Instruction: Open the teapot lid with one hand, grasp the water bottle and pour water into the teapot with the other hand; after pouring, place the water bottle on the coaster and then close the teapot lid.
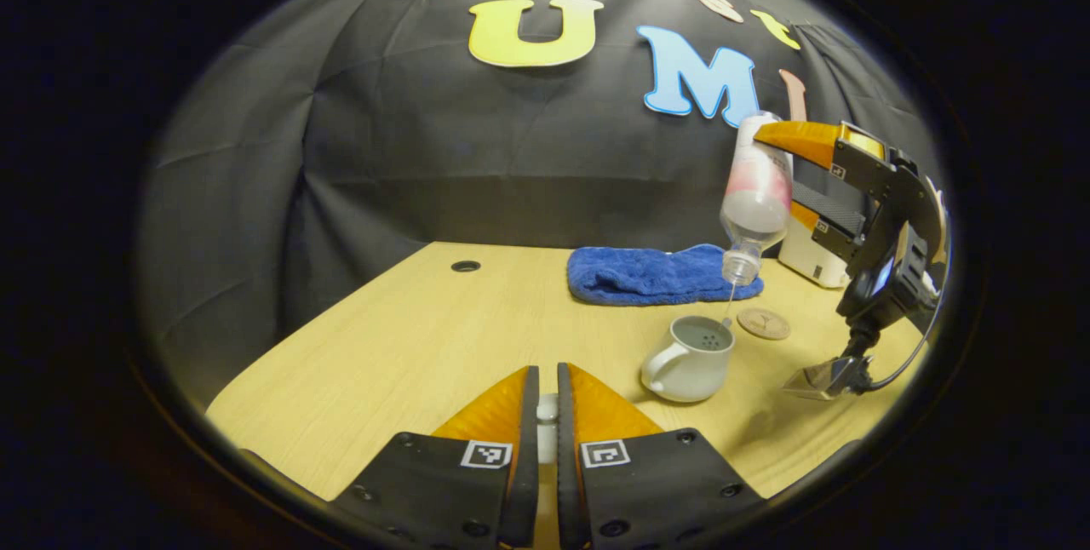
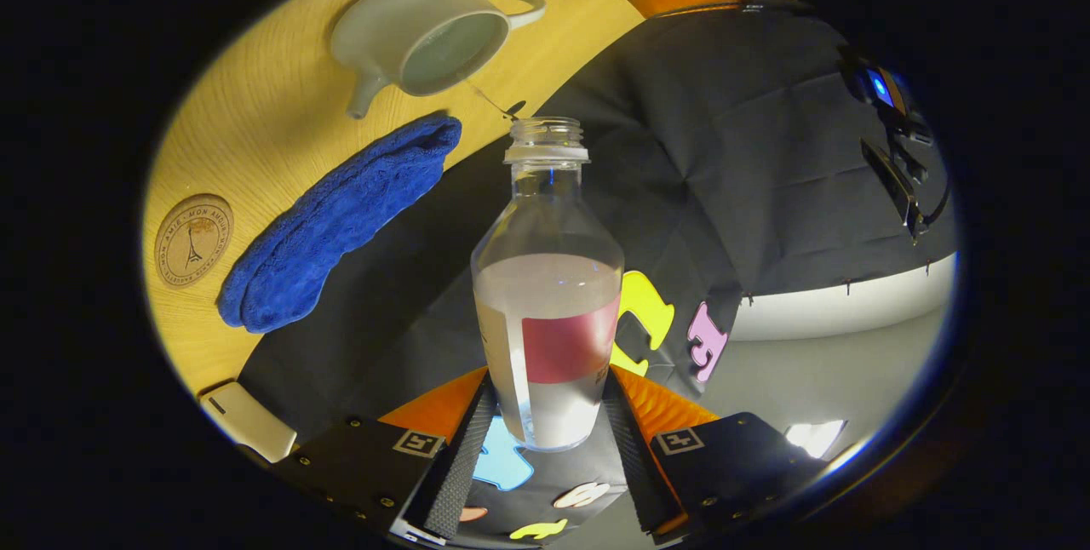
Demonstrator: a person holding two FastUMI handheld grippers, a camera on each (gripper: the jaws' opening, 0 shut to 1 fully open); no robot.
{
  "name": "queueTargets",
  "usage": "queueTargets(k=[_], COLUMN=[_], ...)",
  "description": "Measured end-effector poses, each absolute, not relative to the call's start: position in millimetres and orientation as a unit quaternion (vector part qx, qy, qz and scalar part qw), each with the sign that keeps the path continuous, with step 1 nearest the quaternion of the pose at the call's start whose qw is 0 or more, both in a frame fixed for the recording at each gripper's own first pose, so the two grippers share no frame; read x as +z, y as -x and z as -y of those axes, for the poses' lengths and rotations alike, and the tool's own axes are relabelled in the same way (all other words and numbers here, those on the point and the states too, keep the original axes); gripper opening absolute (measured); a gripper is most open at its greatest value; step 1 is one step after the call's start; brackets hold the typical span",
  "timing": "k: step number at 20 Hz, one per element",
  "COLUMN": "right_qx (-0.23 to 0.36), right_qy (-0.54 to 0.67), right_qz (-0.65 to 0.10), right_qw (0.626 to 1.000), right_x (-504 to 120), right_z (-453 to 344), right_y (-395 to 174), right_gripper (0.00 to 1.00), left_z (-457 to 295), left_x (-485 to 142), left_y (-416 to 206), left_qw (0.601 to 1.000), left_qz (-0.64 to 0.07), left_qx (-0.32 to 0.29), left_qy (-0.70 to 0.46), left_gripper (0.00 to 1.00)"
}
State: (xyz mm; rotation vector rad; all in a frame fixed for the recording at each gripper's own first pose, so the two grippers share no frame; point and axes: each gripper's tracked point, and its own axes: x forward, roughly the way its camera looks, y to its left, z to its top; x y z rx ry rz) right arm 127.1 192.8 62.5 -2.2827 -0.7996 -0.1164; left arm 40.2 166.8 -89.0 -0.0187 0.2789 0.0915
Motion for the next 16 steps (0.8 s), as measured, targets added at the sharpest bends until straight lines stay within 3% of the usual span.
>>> queueTargets(k=[2, 3, 10, 16], right_qx=[-0.038, -0.025, 0.072, 0.122], right_qy=[0.882, 0.878, 0.763, 0.652], right_qz=[0.301, 0.282, 0.136, 0.072], right_qw=[0.362, 0.385, 0.628, 0.745], right_x=[57.8, 52.6, 0.0, -20.0], right_z=[-191.6, -186.0, -150.8, -144.6], right_y=[-130.4, -134.7, -156.3, -151.3], right_gripper=[0.75, 0.75, 0.76, 0.76], left_z=[-166.0, -166.0, -166.9, -164.5], left_x=[-88.5, -88.8, -89.8, -88.2], left_y=[-39.6, -39.2, -40.6, -40.1], left_qw=[0.989, 0.989, 0.989, 0.990], left_qz=[-0.138, -0.138, -0.137, -0.137], left_qx=[0.046, 0.045, 0.046, 0.044], left_qy=[0.011, 0.013, 0.018, 0.015], left_gripper=[0.17, 0.16, 0.17, 0.16])
